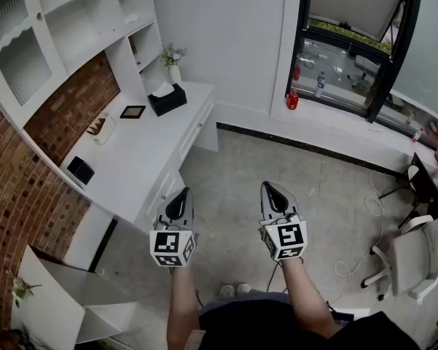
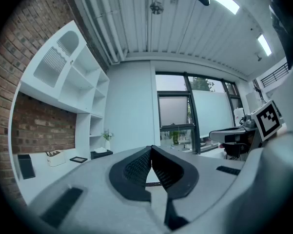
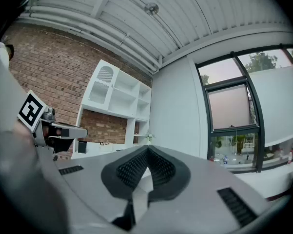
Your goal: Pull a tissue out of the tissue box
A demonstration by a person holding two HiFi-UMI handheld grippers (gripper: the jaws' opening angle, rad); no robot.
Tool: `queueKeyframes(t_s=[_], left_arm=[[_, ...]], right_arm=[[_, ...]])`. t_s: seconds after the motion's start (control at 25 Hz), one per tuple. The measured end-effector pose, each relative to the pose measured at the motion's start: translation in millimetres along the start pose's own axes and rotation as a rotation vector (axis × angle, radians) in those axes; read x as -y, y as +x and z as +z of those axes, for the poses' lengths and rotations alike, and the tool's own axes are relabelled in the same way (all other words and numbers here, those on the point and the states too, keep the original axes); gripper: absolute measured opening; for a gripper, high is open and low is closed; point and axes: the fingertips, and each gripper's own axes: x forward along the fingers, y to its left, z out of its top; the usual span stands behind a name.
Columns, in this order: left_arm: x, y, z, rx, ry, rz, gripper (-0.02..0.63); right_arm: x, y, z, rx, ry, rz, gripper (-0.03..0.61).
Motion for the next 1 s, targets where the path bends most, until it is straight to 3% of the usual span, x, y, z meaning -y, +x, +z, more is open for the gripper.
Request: queueKeyframes(t_s=[0.76,1.0], left_arm=[[-9,-3,-18,-0.038,-0.029,-0.009,0.009],[-4,-5,-33,-0.051,-0.055,-0.044,0.009]], right_arm=[[-12,7,-8,-0.004,0.059,0.008,-0.003],[-17,5,-20,-0.033,0.047,0.015,-0.003]])
